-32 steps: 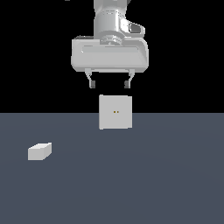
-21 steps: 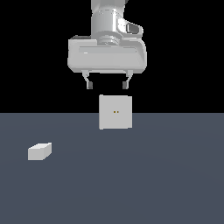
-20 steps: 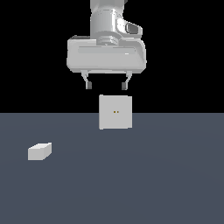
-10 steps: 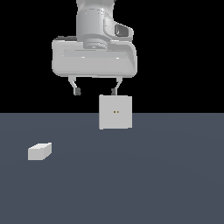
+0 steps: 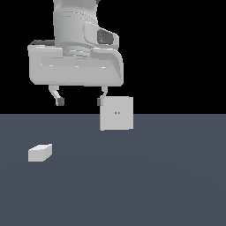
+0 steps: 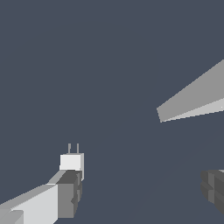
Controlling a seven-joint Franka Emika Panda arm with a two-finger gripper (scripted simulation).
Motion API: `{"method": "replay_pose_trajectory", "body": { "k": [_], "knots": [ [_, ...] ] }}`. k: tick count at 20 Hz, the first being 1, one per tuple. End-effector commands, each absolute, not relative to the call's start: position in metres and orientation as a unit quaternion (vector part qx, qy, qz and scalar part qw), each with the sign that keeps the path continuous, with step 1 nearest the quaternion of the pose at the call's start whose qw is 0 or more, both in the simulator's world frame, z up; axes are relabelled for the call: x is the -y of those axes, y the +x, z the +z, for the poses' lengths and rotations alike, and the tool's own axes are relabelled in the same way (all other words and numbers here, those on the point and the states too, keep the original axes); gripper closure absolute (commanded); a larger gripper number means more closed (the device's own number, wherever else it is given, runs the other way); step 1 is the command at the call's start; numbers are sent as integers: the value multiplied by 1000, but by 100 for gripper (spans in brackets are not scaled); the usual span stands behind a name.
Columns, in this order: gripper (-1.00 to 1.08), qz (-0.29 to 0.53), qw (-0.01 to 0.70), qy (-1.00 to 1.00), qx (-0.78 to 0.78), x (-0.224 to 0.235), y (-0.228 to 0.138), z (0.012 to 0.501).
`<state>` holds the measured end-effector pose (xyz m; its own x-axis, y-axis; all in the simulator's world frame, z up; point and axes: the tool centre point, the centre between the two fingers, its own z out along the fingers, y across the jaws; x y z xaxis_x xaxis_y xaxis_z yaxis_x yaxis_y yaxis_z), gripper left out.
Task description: Plug the charger into the wall socket.
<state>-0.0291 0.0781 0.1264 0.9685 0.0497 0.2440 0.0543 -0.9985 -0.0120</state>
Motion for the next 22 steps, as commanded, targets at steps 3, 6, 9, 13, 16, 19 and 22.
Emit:
{"method": "replay_pose_trajectory", "body": {
  "k": [3,6,9,13,16,19,22],
  "knots": [
    [-92,-150,12,-988,31,-95,-35,114],
    [-92,-168,12,-985,33,-106,-38,106],
    [-92,-185,13,-982,36,-117,-41,98],
    [-92,-207,13,-978,39,-129,-43,88],
    [-92,-221,12,-974,41,-138,-44,82],
    [-92,-234,12,-971,43,-145,-45,76],
    [-92,-244,12,-969,44,-151,-46,70]
  ]
}}
